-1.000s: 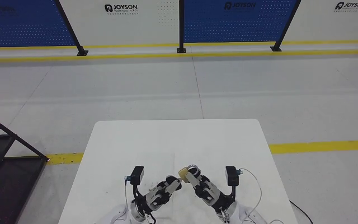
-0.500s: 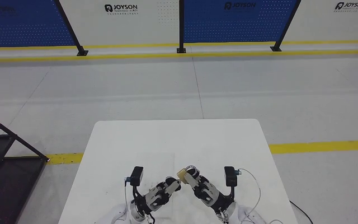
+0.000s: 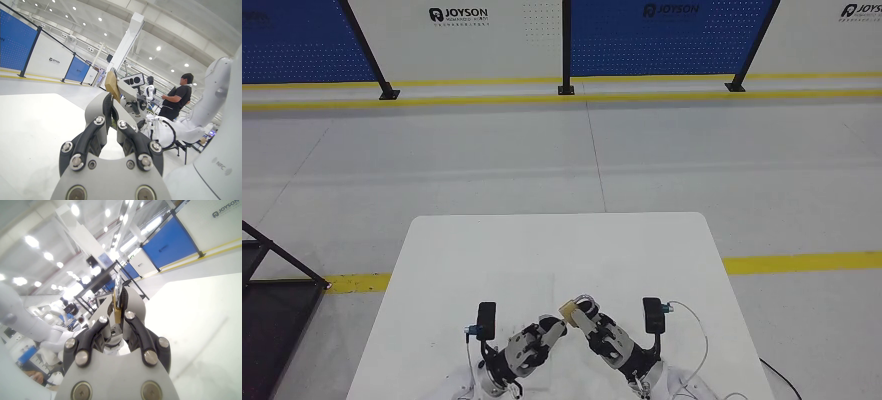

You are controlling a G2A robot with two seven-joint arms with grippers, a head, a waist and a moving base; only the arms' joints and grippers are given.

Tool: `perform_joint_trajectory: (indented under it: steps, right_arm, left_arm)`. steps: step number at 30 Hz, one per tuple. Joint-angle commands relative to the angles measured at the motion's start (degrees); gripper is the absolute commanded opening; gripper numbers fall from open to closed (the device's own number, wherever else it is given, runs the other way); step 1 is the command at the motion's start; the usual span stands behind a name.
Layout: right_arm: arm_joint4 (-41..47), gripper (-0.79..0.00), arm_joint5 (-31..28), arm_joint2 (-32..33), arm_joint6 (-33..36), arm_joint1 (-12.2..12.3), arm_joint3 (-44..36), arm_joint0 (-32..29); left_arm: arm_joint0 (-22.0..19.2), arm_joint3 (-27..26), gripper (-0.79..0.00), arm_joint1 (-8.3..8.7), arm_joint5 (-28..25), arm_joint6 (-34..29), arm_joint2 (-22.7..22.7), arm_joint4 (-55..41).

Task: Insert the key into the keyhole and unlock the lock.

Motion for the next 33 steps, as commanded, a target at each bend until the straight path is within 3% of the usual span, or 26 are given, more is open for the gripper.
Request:
perform_joint_trajectory:
  steps: [1,6,11,13,33]
  right_arm:
    - [-0.3,-0.785,0.3,0.0,-0.1,0.0,-0.1,-0.1]
    - [-0.8,-0.785,0.7,0.0,-0.5,0.1,-0.3,-0.2]
    - [-1.1,-0.785,1.0,-0.1,-0.8,0.1,-0.4,-0.3]
    - [-1.2,-0.785,1.1,-0.1,-0.9,0.1,-0.4,-0.3]
    - [-1.3,-0.785,2.1,-0.5,-0.9,0.3,-0.4,-0.2]
  left_arm:
    - [0.3,-0.3,-0.785,-0.18,2.4,2.3,-0.1,2.7]
    - [0.6,-0.5,-0.785,-0.5,6.5,6.1,-0.1,7.1]
    - [0.8,-0.9,-0.785,-0.74,13.4,8.9,-0.1,13.7]
    - [1.0,-0.9,-0.785,-0.82,18.5,10.2,0.0,18.4]
    - [0.1,1.4,-0.785,-1.88,41.3,19.5,1.4,34.2]
